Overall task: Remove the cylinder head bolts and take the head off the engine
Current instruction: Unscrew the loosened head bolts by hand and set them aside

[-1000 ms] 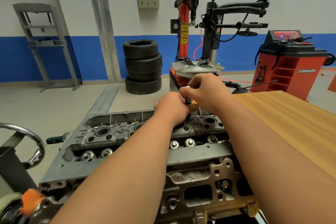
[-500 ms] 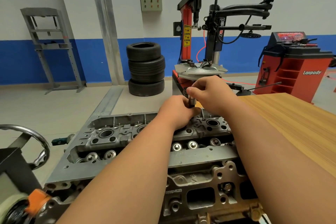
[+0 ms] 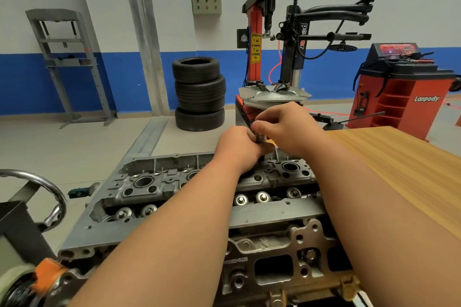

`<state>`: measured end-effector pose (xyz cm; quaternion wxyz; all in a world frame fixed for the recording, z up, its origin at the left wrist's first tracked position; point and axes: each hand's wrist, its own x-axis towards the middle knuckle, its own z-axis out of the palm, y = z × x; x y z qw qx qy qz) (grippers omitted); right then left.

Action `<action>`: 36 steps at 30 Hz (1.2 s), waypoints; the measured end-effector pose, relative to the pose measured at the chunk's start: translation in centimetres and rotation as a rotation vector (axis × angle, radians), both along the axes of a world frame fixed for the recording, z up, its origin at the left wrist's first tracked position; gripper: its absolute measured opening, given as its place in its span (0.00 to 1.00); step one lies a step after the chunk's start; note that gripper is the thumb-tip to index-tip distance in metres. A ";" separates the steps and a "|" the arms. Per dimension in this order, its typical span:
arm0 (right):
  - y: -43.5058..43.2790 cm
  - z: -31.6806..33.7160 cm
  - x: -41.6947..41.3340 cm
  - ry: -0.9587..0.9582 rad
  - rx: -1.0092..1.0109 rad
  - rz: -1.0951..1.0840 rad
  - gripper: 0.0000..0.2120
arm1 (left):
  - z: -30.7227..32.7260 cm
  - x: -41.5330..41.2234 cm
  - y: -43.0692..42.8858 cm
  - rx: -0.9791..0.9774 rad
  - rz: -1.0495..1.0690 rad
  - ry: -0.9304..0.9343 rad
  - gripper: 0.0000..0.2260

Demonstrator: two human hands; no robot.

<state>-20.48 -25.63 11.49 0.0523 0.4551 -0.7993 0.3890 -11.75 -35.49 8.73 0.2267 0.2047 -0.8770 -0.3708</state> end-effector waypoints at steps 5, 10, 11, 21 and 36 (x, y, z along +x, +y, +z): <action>0.0 -0.1 -0.1 -0.108 -0.011 0.077 0.10 | 0.0 0.3 -0.1 -0.046 -0.084 -0.014 0.07; -0.4 -0.3 0.1 -0.019 0.000 -0.137 0.16 | 0.4 -0.1 0.2 -0.056 0.010 -0.015 0.14; -0.4 -0.3 0.0 0.016 0.005 -0.120 0.14 | 0.3 -0.1 0.2 -0.040 0.012 -0.013 0.15; 0.5 0.0 -0.2 -0.109 -0.022 0.121 0.12 | -0.1 0.1 -0.6 -0.027 -0.035 -0.065 0.10; 0.7 -0.4 -0.5 -0.305 -0.070 0.181 0.08 | -0.1 0.3 -0.2 -0.049 -0.088 -0.079 0.07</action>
